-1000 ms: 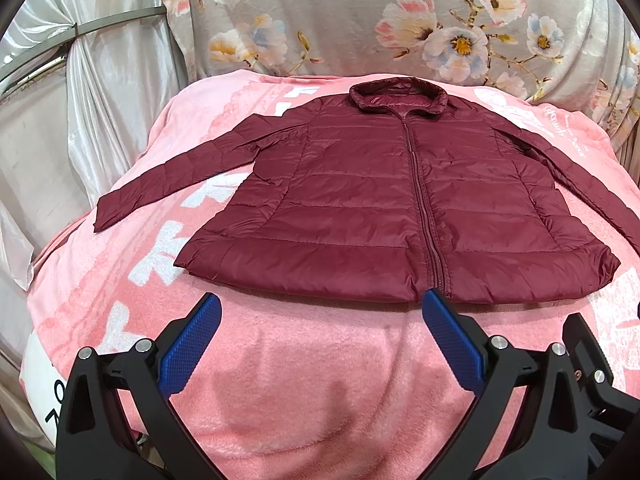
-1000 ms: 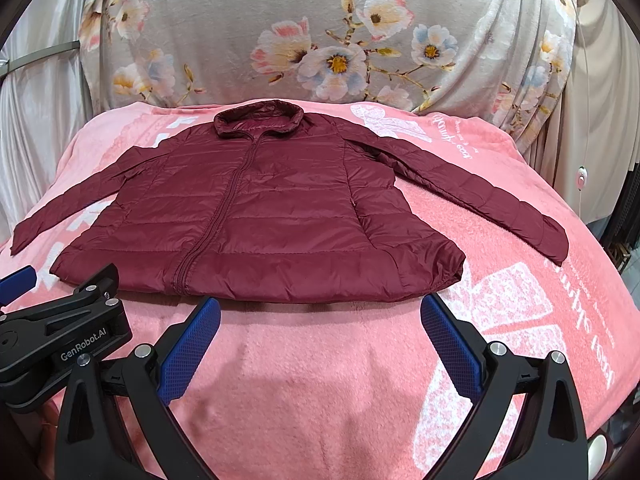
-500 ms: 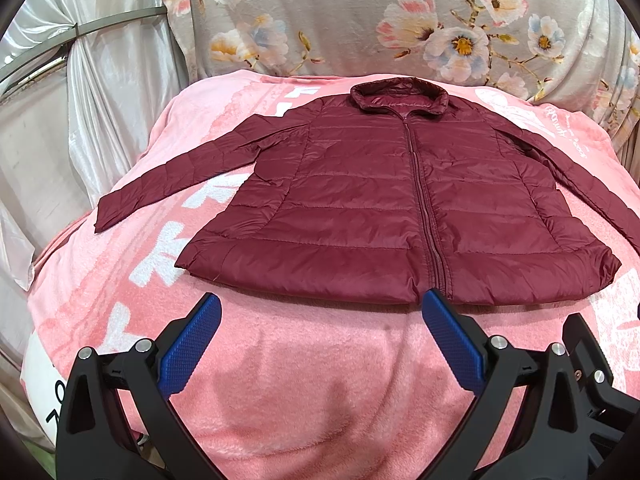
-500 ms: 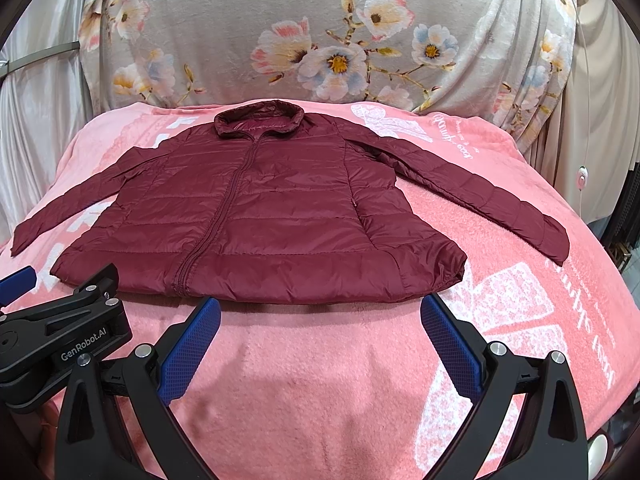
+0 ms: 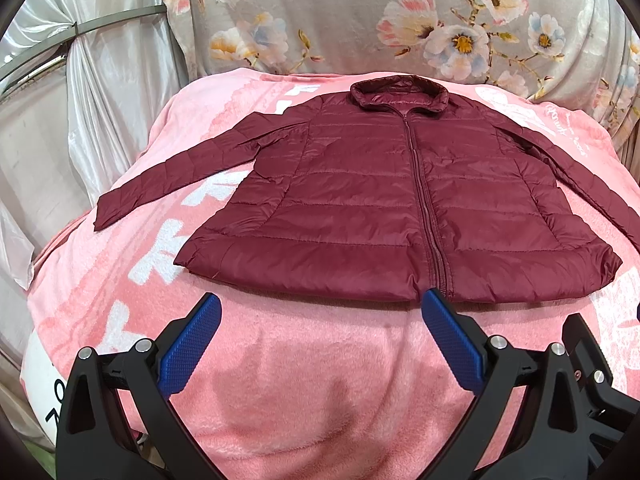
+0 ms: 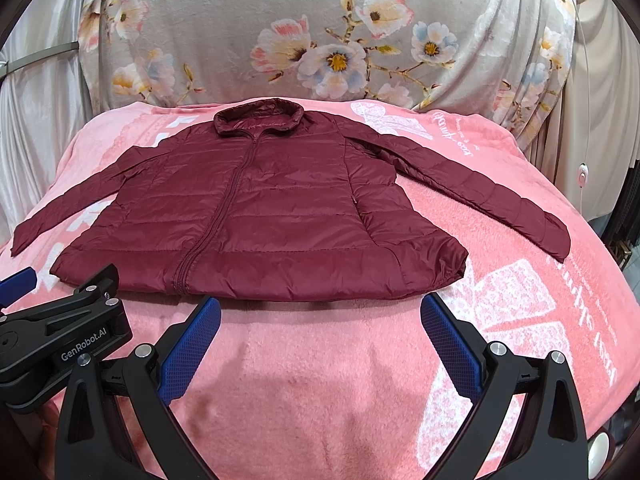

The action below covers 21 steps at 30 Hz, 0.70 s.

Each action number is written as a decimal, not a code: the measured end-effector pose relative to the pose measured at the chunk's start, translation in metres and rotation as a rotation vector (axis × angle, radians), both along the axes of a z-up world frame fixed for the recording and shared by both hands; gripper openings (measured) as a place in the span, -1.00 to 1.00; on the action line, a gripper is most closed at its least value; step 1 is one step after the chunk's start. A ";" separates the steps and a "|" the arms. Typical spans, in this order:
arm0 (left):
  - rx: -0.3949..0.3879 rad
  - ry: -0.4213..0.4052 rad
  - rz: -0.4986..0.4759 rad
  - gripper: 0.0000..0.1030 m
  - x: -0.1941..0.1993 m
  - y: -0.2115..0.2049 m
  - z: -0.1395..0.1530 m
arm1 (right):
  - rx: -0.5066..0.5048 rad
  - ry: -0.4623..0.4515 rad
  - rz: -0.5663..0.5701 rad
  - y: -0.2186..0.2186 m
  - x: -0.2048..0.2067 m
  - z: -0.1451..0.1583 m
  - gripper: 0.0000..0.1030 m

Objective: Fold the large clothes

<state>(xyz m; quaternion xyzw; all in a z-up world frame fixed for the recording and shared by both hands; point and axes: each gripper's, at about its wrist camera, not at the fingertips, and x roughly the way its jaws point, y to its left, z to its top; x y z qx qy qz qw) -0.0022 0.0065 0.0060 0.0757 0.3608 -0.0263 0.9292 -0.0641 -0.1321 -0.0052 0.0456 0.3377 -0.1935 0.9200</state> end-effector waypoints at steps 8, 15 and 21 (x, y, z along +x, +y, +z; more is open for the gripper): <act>-0.001 0.005 0.002 0.89 -0.003 0.007 -0.005 | 0.001 0.003 0.001 -0.001 0.002 -0.001 0.90; 0.006 0.020 -0.004 0.87 -0.002 0.006 -0.011 | 0.012 0.014 0.004 -0.002 0.004 -0.019 0.90; 0.013 0.036 -0.011 0.87 0.008 -0.001 -0.015 | 0.045 0.030 0.004 -0.012 0.011 -0.025 0.90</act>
